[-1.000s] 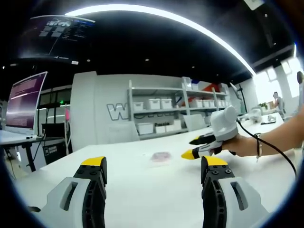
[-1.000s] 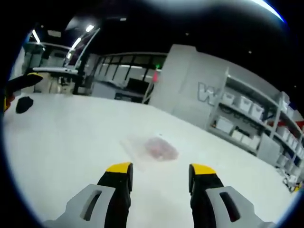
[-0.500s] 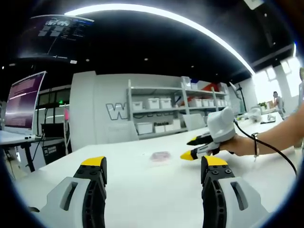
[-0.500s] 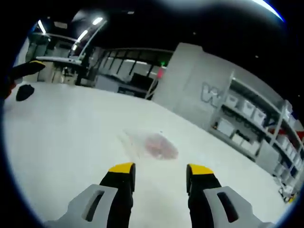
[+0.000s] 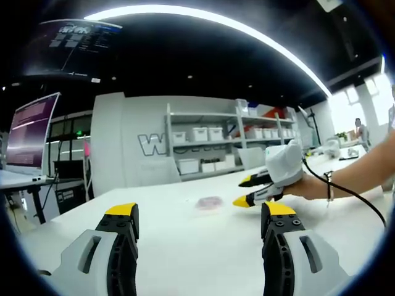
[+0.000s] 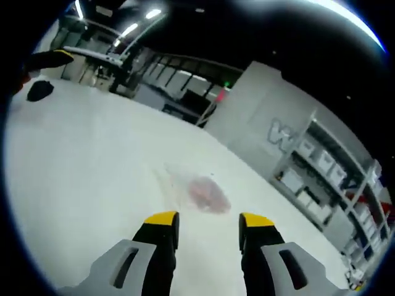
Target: Open the resealable bag by pulling the two sides of the seal apart until the entire bag opening is separated and visibly accessible.
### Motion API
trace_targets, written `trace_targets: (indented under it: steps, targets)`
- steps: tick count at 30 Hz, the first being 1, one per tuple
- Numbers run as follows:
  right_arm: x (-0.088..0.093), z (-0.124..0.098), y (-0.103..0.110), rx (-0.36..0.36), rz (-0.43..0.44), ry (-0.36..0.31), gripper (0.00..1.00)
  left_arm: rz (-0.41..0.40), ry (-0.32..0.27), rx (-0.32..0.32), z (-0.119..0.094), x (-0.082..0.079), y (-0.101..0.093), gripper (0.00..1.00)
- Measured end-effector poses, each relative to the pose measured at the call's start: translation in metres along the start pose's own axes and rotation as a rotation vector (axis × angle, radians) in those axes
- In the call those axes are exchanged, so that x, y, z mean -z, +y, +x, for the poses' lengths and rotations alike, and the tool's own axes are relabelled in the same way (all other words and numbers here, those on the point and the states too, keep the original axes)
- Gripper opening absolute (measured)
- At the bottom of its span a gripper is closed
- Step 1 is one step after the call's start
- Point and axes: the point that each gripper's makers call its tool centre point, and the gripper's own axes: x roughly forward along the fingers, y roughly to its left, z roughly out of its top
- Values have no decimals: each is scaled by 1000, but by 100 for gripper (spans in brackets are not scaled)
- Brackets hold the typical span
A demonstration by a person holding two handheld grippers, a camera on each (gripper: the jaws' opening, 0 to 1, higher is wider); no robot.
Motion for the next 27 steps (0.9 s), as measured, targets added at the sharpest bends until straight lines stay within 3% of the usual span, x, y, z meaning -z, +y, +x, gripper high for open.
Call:
trace_targets:
  steps: [14, 27]
  targets:
    - [6, 5, 4, -16, -15, 17, 37, 0, 0, 4, 1, 2, -2, 81]
    - [3, 15, 6, -28, -104, 14, 37, 0, 0, 1, 3, 2, -1, 81]
